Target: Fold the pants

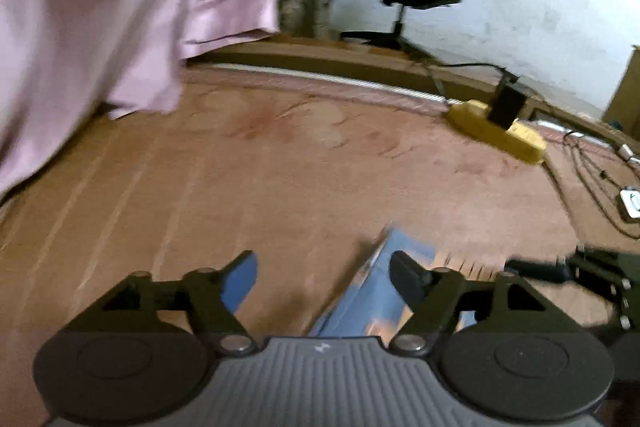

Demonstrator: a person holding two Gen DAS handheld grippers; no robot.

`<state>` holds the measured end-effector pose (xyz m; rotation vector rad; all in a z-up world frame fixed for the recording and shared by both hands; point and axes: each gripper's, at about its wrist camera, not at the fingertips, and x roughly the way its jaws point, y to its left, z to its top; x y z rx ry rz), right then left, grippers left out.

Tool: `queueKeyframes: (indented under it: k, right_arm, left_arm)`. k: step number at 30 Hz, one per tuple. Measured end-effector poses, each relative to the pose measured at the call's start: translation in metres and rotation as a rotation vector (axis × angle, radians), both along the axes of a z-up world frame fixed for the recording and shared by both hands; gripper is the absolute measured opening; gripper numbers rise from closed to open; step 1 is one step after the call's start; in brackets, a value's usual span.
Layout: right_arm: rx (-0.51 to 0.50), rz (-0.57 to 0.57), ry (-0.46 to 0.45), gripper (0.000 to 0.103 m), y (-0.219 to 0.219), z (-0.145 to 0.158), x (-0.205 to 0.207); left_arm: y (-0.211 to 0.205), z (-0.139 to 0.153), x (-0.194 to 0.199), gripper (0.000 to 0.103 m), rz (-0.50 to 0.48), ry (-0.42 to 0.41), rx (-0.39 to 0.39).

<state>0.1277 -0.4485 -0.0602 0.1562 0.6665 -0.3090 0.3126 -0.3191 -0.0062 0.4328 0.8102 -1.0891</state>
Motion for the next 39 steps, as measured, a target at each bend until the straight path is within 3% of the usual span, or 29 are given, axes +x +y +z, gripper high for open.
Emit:
queueKeyframes:
  k: [3, 7, 10, 11, 14, 17, 21, 24, 26, 28, 30, 32, 37, 39]
  right_arm:
    - [-0.018, 0.013, 0.083, 0.083, 0.002, -0.013, 0.009]
    - [-0.089, -0.025, 0.090, 0.084, 0.003, -0.012, 0.012]
    - [-0.145, 0.017, 0.059, 0.087, 0.017, -0.009, 0.013]
    - [-0.160, 0.047, 0.033, 0.094, 0.025, -0.006, 0.013]
    - [-0.211, 0.199, -0.023, 0.097, 0.060, -0.001, 0.016]
    - [-0.157, 0.318, 0.045, 0.095, 0.080, -0.009, 0.025]
    - [-0.097, 0.267, 0.107, 0.102, 0.069, -0.017, 0.029]
    - [-0.045, 0.156, 0.116, 0.102, 0.048, -0.018, 0.031]
    - [-0.042, 0.125, 0.088, 0.100, 0.044, -0.017, 0.029]
    - [-0.026, 0.139, 0.046, 0.100, 0.046, -0.014, 0.028]
    - [0.017, 0.188, -0.003, 0.100, 0.053, -0.011, 0.029]
    - [0.060, 0.287, -0.044, 0.100, 0.064, -0.007, 0.028]
    - [0.058, 0.541, -0.062, 0.097, 0.103, -0.006, 0.051]
    - [0.034, 0.620, -0.080, 0.095, 0.121, -0.003, 0.062]
  left_arm:
    - [0.059, 0.004, -0.014, 0.085, 0.090, -0.063, -0.003]
    - [0.151, -0.003, -0.042, 0.086, 0.331, -0.110, -0.048]
    - [0.214, -0.013, -0.064, 0.089, 0.551, -0.071, -0.045]
    - [0.230, -0.016, -0.069, 0.089, 0.600, -0.050, -0.040]
    - [0.271, -0.022, -0.086, 0.089, 0.694, -0.052, -0.001]
    - [0.305, -0.027, -0.093, 0.089, 0.767, -0.060, 0.050]
    - [0.351, -0.037, -0.089, 0.092, 0.860, 0.037, 0.121]
    - [0.383, -0.039, -0.102, 0.094, 0.818, 0.025, 0.152]
    - [0.400, -0.038, -0.110, 0.100, 0.811, 0.010, 0.190]
    - [0.414, -0.033, -0.113, 0.091, 0.851, 0.049, 0.180]
    - [0.415, -0.017, -0.111, 0.089, 0.907, 0.036, 0.128]
    - [0.404, -0.002, -0.101, 0.089, 0.886, -0.033, 0.042]
    - [0.350, 0.009, -0.045, 0.091, 0.701, -0.123, 0.001]
    - [0.333, 0.005, -0.020, 0.087, 0.635, -0.096, 0.012]
